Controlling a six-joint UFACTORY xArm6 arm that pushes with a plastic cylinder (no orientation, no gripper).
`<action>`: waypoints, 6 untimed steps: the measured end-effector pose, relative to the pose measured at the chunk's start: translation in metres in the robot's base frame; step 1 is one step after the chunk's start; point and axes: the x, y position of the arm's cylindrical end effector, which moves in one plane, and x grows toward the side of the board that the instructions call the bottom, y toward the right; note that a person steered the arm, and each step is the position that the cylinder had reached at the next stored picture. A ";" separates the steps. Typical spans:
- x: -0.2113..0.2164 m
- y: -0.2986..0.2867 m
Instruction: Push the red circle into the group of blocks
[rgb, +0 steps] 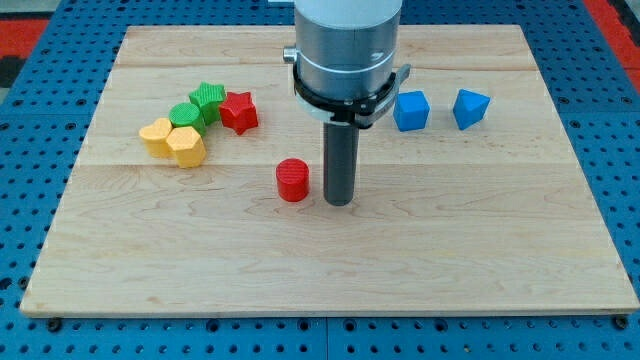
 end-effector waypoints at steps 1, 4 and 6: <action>-0.007 -0.044; -0.053 -0.029; -0.093 -0.117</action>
